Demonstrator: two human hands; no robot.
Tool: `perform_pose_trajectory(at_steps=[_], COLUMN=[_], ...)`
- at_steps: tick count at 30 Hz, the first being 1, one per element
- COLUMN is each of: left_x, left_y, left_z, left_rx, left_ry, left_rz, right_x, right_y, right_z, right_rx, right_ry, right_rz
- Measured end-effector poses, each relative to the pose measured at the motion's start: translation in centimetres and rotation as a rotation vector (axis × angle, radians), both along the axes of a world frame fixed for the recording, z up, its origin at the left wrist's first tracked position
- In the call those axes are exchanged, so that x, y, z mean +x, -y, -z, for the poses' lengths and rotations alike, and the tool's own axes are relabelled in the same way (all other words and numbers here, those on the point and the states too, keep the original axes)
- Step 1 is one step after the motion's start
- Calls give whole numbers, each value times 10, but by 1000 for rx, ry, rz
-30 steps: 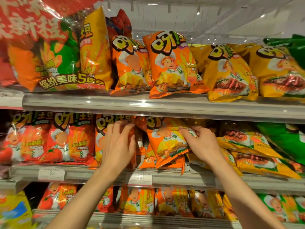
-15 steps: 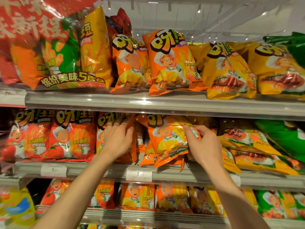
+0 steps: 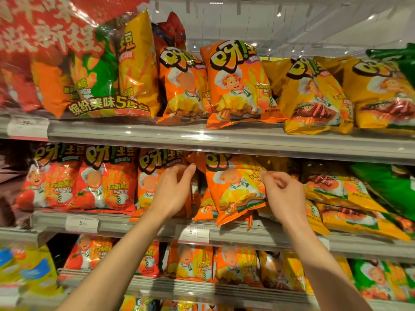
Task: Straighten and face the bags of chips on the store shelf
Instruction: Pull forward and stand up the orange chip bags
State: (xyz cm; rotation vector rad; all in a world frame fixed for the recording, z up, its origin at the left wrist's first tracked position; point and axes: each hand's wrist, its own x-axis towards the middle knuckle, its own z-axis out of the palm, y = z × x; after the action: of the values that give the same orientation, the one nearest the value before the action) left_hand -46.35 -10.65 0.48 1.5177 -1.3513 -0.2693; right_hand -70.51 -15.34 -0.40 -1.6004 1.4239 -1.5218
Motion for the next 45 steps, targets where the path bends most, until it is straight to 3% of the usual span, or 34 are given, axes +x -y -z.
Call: perform_pose_trajectory(at_steps=[4,9,16,22,33,36,40,45], left_x=[0,-2,-23,-26,34,48,66,75], left_y=[-4,-8,-4,-8,-43,-52,-59,-64], left_z=[-10,-10,-2,4,12,9,7,5], left_rx=[96,100,213,128,75,35,40,41], left_ry=[-170,-166,-342,-428,-249,-229,-216,-220], left_rz=[26,23,187,152,75,22,1,12], right_x=[-8,-11,8,6,4,26,70,112], right_y=[3,2,-17,-29,-28,-20,4,35], right_z=[-3,-8,1,-7,-12,-18,-28,-20], right_rx=[28,45,1,-42,-111,-143,37,446], right_ry=[80,173,-65,-292,-583,-761,-1068,-1156], right_rz=[-32,-70,-201,-238,-51,-35,-46,12])
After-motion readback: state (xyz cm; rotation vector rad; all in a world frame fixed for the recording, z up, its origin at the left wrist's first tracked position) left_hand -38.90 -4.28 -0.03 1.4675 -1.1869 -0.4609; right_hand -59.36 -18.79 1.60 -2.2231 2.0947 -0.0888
